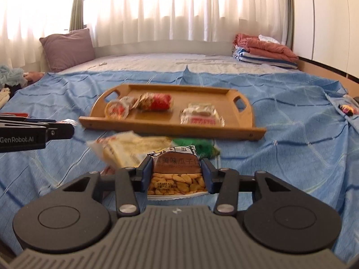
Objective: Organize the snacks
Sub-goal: 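Carry the Biscoff packet and nut bag over the tray and lower them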
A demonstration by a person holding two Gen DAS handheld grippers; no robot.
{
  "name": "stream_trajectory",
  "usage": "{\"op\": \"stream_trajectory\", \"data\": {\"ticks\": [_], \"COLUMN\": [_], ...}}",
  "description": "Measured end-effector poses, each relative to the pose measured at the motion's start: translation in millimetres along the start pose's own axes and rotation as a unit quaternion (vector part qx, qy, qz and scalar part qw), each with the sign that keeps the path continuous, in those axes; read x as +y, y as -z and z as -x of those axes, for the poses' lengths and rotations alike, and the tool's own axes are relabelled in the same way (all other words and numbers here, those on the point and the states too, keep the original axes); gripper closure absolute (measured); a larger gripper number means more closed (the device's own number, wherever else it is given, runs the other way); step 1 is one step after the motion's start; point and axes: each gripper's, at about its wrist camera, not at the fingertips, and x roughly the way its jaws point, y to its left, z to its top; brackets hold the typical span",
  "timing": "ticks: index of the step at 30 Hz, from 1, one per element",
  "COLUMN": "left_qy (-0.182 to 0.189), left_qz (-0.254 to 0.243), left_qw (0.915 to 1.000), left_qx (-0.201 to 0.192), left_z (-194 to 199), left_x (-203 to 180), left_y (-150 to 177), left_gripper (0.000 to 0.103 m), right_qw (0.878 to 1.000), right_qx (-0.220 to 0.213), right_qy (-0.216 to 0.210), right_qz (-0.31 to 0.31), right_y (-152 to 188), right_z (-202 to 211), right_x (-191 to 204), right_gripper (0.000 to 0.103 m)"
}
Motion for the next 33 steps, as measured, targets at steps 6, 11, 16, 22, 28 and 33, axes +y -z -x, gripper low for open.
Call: {"op": "stream_trajectory", "data": {"ticks": [6, 11, 16, 22, 28, 33], "left_qy": [0.002, 0.012, 0.028, 0.031, 0.003, -0.013], "left_qz": [0.031, 0.061, 0.067, 0.094, 0.1, 0.095], "left_qw": [0.9995, 0.9981, 0.997, 0.9934, 0.9909, 0.9894], "left_qx": [-0.007, 0.006, 0.025, 0.058, 0.09, 0.109], "left_z": [-24, -58, -102, -168, -227, -262], "left_x": [18, 35, 43, 51, 56, 55], "left_y": [-48, -93, -131, -155, -151, -142], "left_gripper": [0.072, 0.072, 0.072, 0.072, 0.072, 0.072], "right_qw": [1.0, 0.999, 0.998, 0.996, 0.993, 0.991], "right_qx": [-0.012, -0.002, 0.016, 0.049, 0.08, 0.097], "right_qy": [0.004, 0.009, 0.014, 0.023, 0.035, 0.032], "right_qz": [-0.027, -0.044, -0.06, -0.07, -0.076, -0.086], "right_y": [-46, -84, -115, -134, -136, -131], "right_z": [-20, -51, -86, -138, -181, -205], "right_x": [-20, -41, -59, -74, -82, -85], "right_gripper": [0.053, 0.053, 0.053, 0.053, 0.053, 0.053]}}
